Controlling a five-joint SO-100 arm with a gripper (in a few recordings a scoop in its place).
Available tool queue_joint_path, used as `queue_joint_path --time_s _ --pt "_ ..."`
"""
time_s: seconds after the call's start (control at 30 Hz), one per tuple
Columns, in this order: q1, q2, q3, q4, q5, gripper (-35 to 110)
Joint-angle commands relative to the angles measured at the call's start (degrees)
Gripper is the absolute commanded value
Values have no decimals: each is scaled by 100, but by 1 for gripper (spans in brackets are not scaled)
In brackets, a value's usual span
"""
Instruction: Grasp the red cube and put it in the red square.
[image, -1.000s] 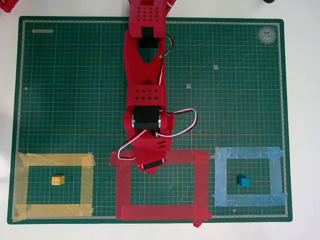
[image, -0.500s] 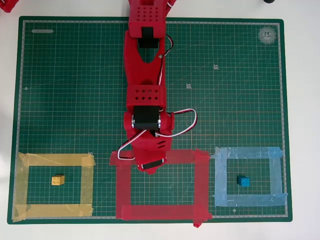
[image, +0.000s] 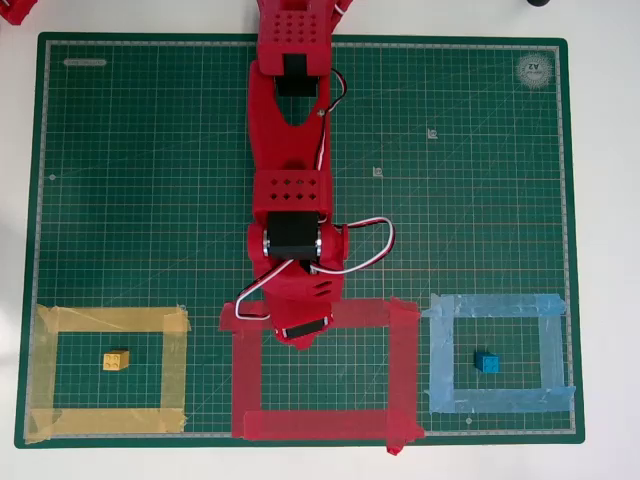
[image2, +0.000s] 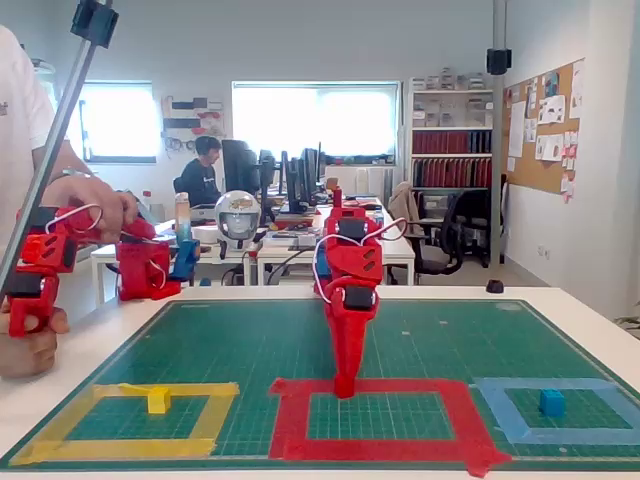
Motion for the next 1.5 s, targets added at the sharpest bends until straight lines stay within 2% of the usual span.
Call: queue_joint_path --time_s 0.0,0.43,0.73,1.37,1.47 --pt "114 193 -185 62 -35 13" --pt "35 193 -519 -53 -44 15" --pt "193 123 -492 -536 -44 15" --pt "185 642 -1819 -185 62 15" --pt "264 1143 -1802 -62 -220 15"
